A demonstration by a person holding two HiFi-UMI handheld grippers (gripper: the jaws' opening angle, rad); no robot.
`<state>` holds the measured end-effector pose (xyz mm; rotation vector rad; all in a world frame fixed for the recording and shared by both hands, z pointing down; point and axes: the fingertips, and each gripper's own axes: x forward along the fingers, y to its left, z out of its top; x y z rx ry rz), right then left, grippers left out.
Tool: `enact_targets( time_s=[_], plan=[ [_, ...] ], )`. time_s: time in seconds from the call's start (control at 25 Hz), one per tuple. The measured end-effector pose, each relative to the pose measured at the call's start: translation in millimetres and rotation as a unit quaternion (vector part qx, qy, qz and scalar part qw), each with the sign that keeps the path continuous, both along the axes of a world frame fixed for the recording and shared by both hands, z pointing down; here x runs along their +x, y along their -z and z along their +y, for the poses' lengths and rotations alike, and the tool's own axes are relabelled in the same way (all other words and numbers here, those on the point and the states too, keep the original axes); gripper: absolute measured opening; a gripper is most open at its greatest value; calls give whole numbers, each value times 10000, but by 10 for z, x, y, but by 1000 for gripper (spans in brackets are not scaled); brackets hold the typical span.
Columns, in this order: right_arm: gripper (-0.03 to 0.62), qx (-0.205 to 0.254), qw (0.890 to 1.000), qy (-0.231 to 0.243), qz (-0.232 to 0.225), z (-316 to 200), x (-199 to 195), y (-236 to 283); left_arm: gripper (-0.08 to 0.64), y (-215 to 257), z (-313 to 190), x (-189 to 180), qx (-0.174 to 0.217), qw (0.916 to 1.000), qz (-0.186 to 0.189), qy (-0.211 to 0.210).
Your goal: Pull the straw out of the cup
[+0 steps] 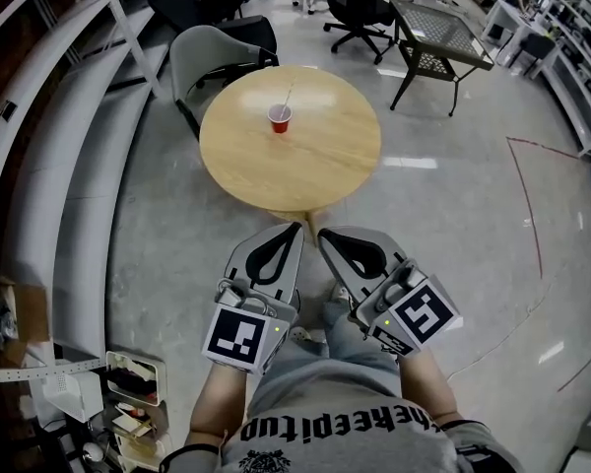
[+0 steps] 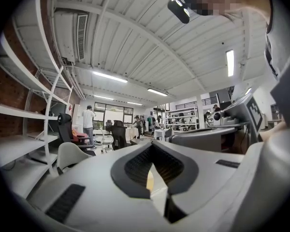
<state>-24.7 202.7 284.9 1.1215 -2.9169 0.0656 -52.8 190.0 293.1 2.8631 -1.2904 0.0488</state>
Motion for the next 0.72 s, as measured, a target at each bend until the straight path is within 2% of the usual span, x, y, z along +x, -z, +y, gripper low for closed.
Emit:
enact_targets(
  time_s=[0.08,0.24,0.72],
  plan=[
    [12,8,10000,13,91,-72,32,-5,25,-29,-42,17,-178,9998,-25,-11],
    [12,22,9998,125,143,-282,60,6,25,10,-260,-17,-5,9999,112,124],
    [12,84,9975,692,119,-1034,183,90,25,28,-998,170,-92,9985,16,532]
  ],
)
